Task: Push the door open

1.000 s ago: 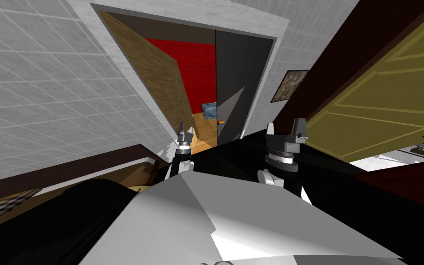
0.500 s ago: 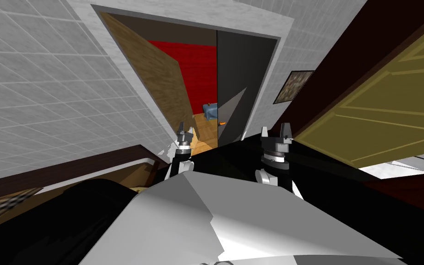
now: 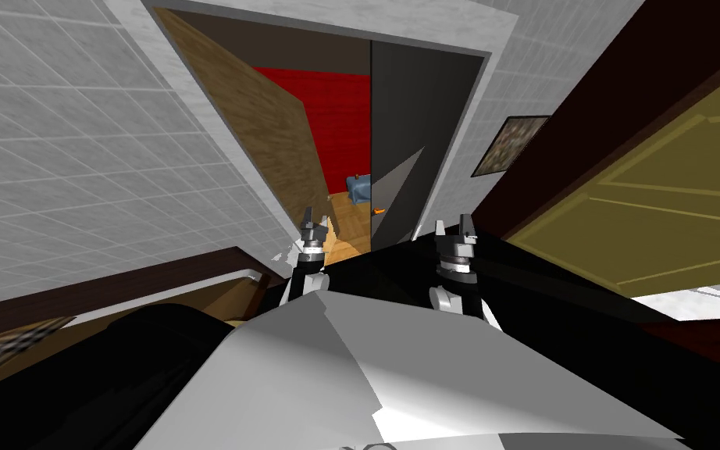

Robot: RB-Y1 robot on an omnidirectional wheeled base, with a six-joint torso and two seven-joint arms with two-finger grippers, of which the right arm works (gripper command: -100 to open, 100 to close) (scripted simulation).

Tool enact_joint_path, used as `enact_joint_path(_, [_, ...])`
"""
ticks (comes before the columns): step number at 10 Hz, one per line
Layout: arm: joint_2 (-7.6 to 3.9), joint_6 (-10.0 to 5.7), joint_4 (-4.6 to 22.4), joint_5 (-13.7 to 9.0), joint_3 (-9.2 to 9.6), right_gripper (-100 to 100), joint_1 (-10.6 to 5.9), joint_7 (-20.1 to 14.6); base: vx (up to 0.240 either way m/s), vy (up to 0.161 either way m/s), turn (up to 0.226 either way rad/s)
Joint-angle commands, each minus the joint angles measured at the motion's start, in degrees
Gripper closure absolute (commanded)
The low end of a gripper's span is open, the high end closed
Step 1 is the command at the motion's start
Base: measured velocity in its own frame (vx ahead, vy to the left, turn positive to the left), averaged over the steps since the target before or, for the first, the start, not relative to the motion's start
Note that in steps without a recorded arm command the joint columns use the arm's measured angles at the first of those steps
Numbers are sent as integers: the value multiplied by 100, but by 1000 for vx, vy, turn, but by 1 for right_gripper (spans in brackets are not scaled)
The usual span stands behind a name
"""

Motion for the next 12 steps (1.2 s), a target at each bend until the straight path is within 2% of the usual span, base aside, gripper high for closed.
enact_joint_path(1, [-19, -15, 237, 7, 10, -100, -81, 19, 108, -22, 51])
enact_joint_path(12, [-85, -180, 2029, 61, 91, -100, -656, 142, 98, -27, 61])
